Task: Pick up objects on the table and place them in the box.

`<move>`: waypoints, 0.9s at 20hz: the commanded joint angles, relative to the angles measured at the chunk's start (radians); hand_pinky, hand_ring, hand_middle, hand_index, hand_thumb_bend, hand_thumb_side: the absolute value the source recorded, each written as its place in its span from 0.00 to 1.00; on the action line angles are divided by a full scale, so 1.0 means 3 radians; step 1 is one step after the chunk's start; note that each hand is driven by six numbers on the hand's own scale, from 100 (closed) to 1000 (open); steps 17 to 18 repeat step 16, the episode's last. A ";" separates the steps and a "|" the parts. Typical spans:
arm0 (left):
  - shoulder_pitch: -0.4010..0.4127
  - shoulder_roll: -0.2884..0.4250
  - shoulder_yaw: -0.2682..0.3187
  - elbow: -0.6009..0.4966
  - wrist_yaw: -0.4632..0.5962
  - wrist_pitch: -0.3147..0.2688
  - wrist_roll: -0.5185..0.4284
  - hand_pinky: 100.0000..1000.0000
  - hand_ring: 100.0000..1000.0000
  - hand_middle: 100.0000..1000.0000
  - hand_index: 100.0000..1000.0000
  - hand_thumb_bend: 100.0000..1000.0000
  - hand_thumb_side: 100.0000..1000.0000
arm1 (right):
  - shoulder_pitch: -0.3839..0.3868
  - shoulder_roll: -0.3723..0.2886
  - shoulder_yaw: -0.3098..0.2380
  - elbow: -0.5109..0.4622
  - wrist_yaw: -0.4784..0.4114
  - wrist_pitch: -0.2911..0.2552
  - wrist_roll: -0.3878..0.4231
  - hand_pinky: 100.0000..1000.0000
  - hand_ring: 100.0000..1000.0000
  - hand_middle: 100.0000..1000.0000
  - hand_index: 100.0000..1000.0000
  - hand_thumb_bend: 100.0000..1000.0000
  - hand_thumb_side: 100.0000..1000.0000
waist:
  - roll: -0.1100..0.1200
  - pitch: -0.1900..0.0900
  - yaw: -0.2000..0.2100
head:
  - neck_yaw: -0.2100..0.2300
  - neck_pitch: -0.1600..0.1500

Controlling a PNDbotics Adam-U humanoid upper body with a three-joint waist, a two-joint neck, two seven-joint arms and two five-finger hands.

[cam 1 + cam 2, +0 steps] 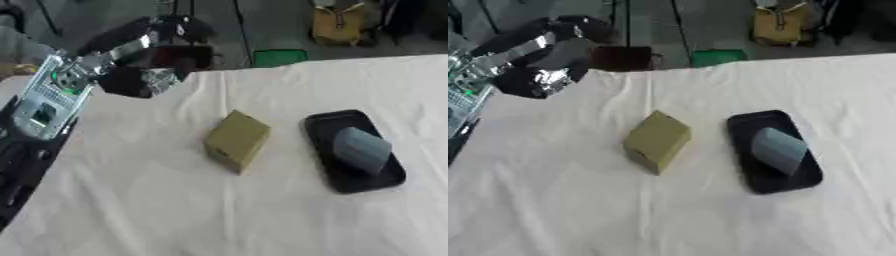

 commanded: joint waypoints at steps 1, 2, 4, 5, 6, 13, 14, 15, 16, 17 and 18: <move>0.0058 0.0097 0.0105 -0.0060 0.0097 -0.0021 -0.0039 0.84 0.82 0.83 0.94 0.09 0.84 | -0.0011 -0.0083 -0.0037 -0.0076 0.0023 -0.0014 0.0003 0.61 0.48 0.74 0.82 0.00 0.49 | -0.0019 -0.0066 0.0015 | -0.0005 0.0007; 0.0079 0.0095 0.0119 -0.0061 0.0112 -0.0035 -0.0046 0.83 0.82 0.83 0.94 0.29 0.85 | -0.0008 -0.0081 -0.0039 -0.0076 0.0025 -0.0013 0.0002 0.61 0.48 0.74 0.82 0.00 0.49 | -0.0020 -0.0066 0.0018 | -0.0006 0.0007; 0.0123 0.0095 0.0176 -0.0080 0.0054 -0.0081 -0.0019 0.83 0.82 0.84 0.94 0.37 0.83 | 0.0000 -0.0075 -0.0040 -0.0076 0.0029 -0.0015 0.0003 0.61 0.48 0.74 0.82 0.00 0.49 | -0.0027 -0.0066 0.0039 | -0.0015 0.0002; 0.0135 0.0095 0.0196 -0.0089 0.0004 -0.0100 0.0010 0.83 0.82 0.84 0.94 0.37 0.83 | 0.0000 -0.0075 -0.0040 -0.0076 0.0030 -0.0015 0.0003 0.61 0.48 0.74 0.82 0.00 0.49 | -0.0029 -0.0065 0.0043 | -0.0018 0.0004; 0.0144 0.0093 0.0205 -0.0091 -0.0041 -0.0114 0.0037 0.84 0.84 0.85 0.95 0.37 0.82 | 0.0000 -0.0074 -0.0040 -0.0076 0.0030 -0.0016 0.0003 0.61 0.48 0.74 0.82 0.00 0.49 | -0.0031 -0.0065 0.0047 | -0.0018 0.0006; 0.0190 0.0082 0.0218 -0.0087 -0.0264 -0.0185 0.0059 0.84 0.85 0.87 0.96 0.30 0.76 | 0.0008 -0.0077 -0.0037 -0.0076 0.0025 -0.0026 0.0009 0.61 0.48 0.74 0.82 0.00 0.49 | -0.0045 -0.0071 0.0076 | -0.0018 0.0023; 0.0194 0.0078 0.0217 -0.0091 -0.0274 -0.0188 0.0060 0.84 0.85 0.87 0.96 0.29 0.76 | 0.0011 -0.0077 -0.0037 -0.0076 0.0026 -0.0025 0.0008 0.61 0.48 0.74 0.82 0.00 0.49 | -0.0046 -0.0074 0.0078 | -0.0017 0.0023; 0.0198 0.0077 0.0216 -0.0096 -0.0280 -0.0190 0.0061 0.84 0.85 0.87 0.96 0.29 0.76 | 0.0013 -0.0077 -0.0038 -0.0076 0.0026 -0.0025 0.0007 0.61 0.48 0.74 0.82 0.00 0.49 | -0.0048 -0.0076 0.0081 | -0.0017 0.0021; 0.0201 0.0077 0.0214 -0.0099 -0.0284 -0.0191 0.0061 0.84 0.85 0.87 0.96 0.28 0.76 | 0.0014 -0.0077 -0.0038 -0.0076 0.0026 -0.0026 0.0007 0.61 0.48 0.74 0.82 0.00 0.48 | -0.0048 -0.0077 0.0083 | -0.0018 0.0019; 0.0201 0.0077 0.0214 -0.0099 -0.0284 -0.0191 0.0061 0.84 0.85 0.87 0.96 0.28 0.76 | 0.0014 -0.0077 -0.0038 -0.0076 0.0026 -0.0026 0.0007 0.61 0.48 0.74 0.82 0.00 0.48 | -0.0048 -0.0077 0.0083 | -0.0018 0.0019; 0.0201 0.0077 0.0214 -0.0099 -0.0284 -0.0191 0.0061 0.84 0.85 0.87 0.96 0.28 0.76 | 0.0014 -0.0077 -0.0038 -0.0076 0.0026 -0.0026 0.0007 0.61 0.48 0.74 0.82 0.00 0.48 | -0.0048 -0.0077 0.0083 | -0.0018 0.0019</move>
